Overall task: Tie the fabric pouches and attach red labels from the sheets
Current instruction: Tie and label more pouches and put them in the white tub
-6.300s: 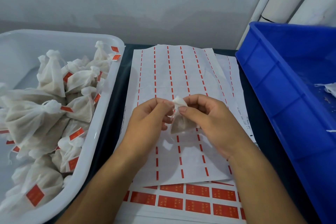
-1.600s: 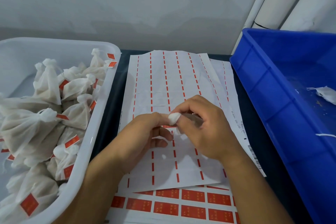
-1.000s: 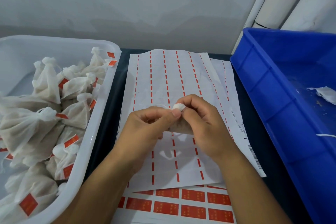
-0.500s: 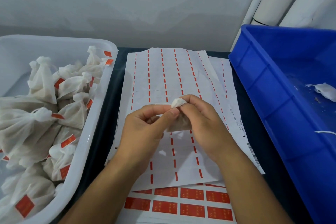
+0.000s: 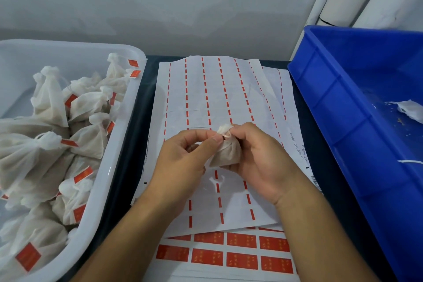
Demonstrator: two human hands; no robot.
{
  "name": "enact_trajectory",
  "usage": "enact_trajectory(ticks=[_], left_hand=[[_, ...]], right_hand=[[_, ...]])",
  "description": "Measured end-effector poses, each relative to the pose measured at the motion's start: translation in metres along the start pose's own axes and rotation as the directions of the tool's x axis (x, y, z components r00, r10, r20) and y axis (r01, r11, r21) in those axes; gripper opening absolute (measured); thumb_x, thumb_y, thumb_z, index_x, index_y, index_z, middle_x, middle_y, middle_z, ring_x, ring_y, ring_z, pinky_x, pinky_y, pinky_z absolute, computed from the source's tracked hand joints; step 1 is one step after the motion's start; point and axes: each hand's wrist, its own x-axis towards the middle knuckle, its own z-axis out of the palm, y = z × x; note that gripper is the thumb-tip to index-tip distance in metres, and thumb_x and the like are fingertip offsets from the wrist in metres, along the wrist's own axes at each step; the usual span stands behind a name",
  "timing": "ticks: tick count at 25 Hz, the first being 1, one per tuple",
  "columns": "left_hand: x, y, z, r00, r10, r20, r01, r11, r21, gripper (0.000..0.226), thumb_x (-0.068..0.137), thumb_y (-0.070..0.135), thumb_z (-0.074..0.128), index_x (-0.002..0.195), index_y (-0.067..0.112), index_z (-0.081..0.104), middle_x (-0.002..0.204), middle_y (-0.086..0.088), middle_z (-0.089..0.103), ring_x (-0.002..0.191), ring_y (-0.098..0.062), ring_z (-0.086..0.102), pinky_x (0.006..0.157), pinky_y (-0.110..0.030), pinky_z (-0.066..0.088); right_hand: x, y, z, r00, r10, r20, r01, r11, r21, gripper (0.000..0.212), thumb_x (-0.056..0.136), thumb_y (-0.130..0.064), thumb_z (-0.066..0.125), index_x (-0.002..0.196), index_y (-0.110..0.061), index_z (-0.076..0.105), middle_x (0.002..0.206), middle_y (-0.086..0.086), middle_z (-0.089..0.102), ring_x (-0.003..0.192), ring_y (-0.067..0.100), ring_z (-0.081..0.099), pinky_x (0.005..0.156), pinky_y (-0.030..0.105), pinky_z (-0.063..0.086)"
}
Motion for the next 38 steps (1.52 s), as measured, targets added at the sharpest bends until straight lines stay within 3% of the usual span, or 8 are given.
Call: enact_trajectory(ticks=[5, 8, 12, 16, 20, 25, 31, 38], left_hand=[[0.001, -0.002, 0.0, 0.964, 0.221, -0.146, -0.182, 0.953, 0.241, 0.007, 0.086, 0.04, 0.078, 0.084, 0.038, 0.071, 0.098, 0.016, 0.066, 0.083, 0.004, 0.063, 0.064, -0.005, 0.048], [0.001, -0.001, -0.002, 0.938, 0.321, -0.131, -0.256, 0.895, 0.364, 0.014, 0.084, 0.039, 0.08, 0.083, 0.044, 0.066, 0.104, 0.022, 0.06, 0.091, 0.011, 0.059, 0.066, 0.001, 0.044], [0.004, -0.002, -0.007, 0.948, 0.312, -0.069, -0.261, 0.88, 0.396, 0.014, 0.086, 0.037, 0.078, 0.085, 0.048, 0.07, 0.103, 0.024, 0.062, 0.095, 0.013, 0.058, 0.067, 0.003, 0.043], [0.004, -0.004, -0.006, 0.967, 0.247, -0.057, -0.219, 0.928, 0.302, 0.007, 0.089, 0.042, 0.072, 0.086, 0.046, 0.076, 0.097, 0.025, 0.067, 0.096, 0.011, 0.06, 0.069, 0.004, 0.042], [0.005, -0.004, -0.006, 0.976, 0.2, -0.091, -0.179, 0.964, 0.195, 0.014, 0.082, 0.055, 0.073, 0.082, 0.043, 0.08, 0.09, 0.028, 0.072, 0.084, 0.007, 0.066, 0.063, 0.002, 0.044], [0.009, -0.005, -0.011, 0.977, 0.16, -0.143, -0.131, 0.972, 0.196, 0.006, 0.082, 0.047, 0.079, 0.083, 0.042, 0.079, 0.085, 0.019, 0.073, 0.075, -0.008, 0.069, 0.058, -0.008, 0.053], [0.007, 0.0, -0.008, 0.987, 0.101, -0.123, -0.088, 0.99, 0.107, 0.014, 0.095, 0.032, 0.064, 0.084, 0.032, 0.072, 0.08, 0.013, 0.072, 0.069, -0.004, 0.067, 0.055, -0.009, 0.051], [0.006, 0.005, -0.01, 0.997, -0.011, -0.082, 0.003, 0.995, -0.103, 0.026, 0.102, 0.026, 0.047, 0.09, 0.018, 0.069, 0.079, 0.008, 0.07, 0.068, -0.004, 0.064, 0.064, -0.023, 0.051]], right_hand=[[0.0, -0.001, -0.003, 0.998, -0.027, -0.063, 0.019, 0.991, -0.129, 0.032, 0.088, -0.033, 0.061, 0.102, -0.011, 0.08, 0.113, 0.018, 0.074, 0.113, 0.033, 0.07, 0.097, 0.047, 0.059], [-0.001, -0.002, -0.001, 0.994, -0.059, -0.096, 0.039, 0.98, -0.196, 0.026, 0.096, -0.03, 0.061, 0.099, -0.012, 0.081, 0.107, 0.015, 0.075, 0.109, 0.033, 0.071, 0.093, 0.043, 0.061], [-0.001, -0.003, 0.001, 0.984, -0.077, -0.163, 0.032, 0.964, -0.263, 0.025, 0.099, -0.028, 0.061, 0.093, -0.015, 0.081, 0.1, 0.01, 0.075, 0.106, 0.03, 0.071, 0.092, 0.042, 0.062], [-0.002, -0.003, 0.003, 0.967, -0.155, -0.203, 0.062, 0.913, -0.403, 0.025, 0.1, -0.032, 0.063, 0.091, -0.018, 0.081, 0.096, 0.007, 0.076, 0.103, 0.027, 0.071, 0.095, 0.045, 0.061], [-0.007, -0.005, 0.006, 0.959, -0.246, -0.139, 0.131, 0.824, -0.551, 0.021, 0.1, -0.034, 0.062, 0.091, -0.03, 0.081, 0.089, -0.007, 0.078, 0.09, 0.009, 0.074, 0.078, 0.02, 0.06], [-0.005, -0.002, 0.007, 0.935, -0.333, -0.125, 0.181, 0.748, -0.639, 0.014, 0.099, -0.035, 0.065, 0.095, -0.028, 0.076, 0.092, -0.012, 0.075, 0.093, 0.007, 0.071, 0.086, 0.027, 0.058], [-0.004, 0.005, 0.01, 0.882, -0.466, -0.066, 0.286, 0.642, -0.711, 0.012, 0.099, -0.035, 0.064, 0.093, -0.026, 0.059, 0.085, -0.013, 0.067, 0.082, 0.007, 0.066, 0.067, 0.016, 0.052], [-0.008, 0.008, 0.016, 0.828, -0.557, 0.068, 0.435, 0.561, -0.704, 0.016, 0.096, -0.035, 0.07, 0.096, -0.031, 0.055, 0.093, -0.014, 0.064, 0.087, 0.009, 0.066, 0.066, 0.017, 0.053]])
